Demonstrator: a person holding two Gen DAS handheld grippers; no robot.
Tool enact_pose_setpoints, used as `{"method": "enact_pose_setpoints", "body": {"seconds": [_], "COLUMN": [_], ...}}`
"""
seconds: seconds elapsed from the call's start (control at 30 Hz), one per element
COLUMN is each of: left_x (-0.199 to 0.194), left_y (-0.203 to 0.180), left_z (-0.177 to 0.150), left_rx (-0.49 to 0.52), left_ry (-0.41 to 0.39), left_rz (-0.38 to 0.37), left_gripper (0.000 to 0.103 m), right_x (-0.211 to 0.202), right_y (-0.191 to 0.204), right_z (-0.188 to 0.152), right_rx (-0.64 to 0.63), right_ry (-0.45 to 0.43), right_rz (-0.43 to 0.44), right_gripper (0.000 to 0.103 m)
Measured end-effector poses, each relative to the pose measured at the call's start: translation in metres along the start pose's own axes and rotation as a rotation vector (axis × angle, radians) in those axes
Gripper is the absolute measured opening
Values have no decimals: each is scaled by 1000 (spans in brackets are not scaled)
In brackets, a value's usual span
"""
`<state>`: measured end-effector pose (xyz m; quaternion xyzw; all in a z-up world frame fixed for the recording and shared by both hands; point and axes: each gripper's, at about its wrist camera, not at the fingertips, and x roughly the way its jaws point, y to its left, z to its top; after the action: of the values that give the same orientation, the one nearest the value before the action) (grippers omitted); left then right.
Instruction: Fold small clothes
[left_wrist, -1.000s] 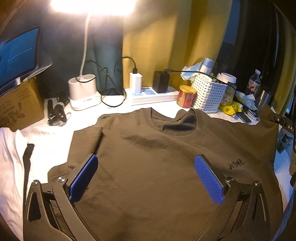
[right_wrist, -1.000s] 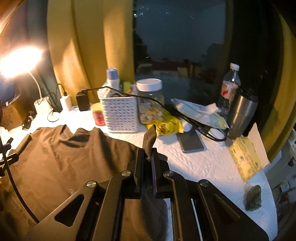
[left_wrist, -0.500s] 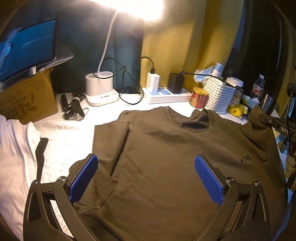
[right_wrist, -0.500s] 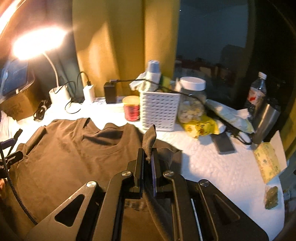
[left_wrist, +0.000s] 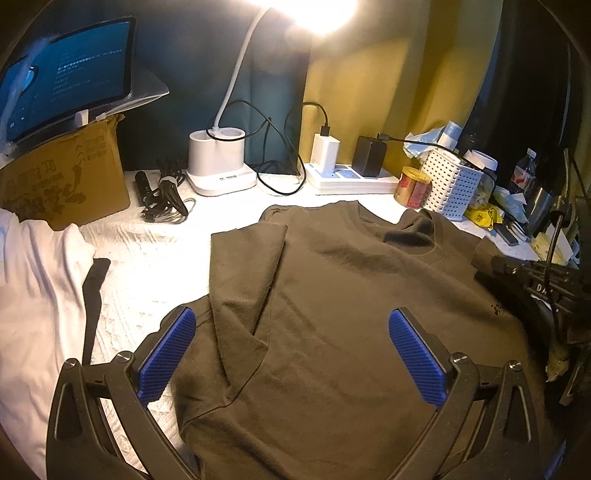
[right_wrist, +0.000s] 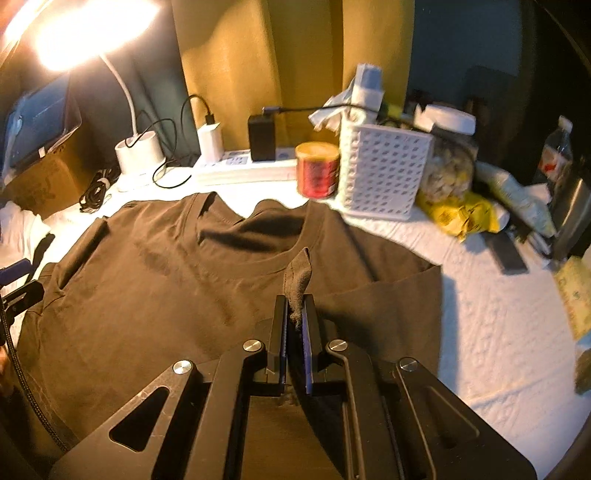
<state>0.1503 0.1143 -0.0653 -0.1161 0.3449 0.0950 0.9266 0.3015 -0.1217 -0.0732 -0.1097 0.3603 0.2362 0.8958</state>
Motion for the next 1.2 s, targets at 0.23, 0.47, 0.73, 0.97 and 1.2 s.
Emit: {"method": "enact_pose_setpoints", "body": {"seconds": [0.23,0.47,0.73,0.97,1.2], "left_x": [-3,-1,3,2,-5], "left_y": [-13,-40,-76,-87,-76], "left_z": [-1,-4,-4,-6,-11], "left_rx": [22,59,113,124,107], "left_ry": [3,19,40,51,53], "left_rz": [1,-18,-43,-44,-34], "left_gripper": [102,102,102,102,102], "right_x": [1,-41,-64,-57,-63], "right_y": [3,-24,-101,-92,-56], "right_z": [-11,-23,-53,-67,-76], "right_rx": [12,36,176,152,53], "right_ry": [16,-45,-21,53,64], "right_rz": [119,94,8,126,130], "right_gripper": [53,54,54,54,18]}}
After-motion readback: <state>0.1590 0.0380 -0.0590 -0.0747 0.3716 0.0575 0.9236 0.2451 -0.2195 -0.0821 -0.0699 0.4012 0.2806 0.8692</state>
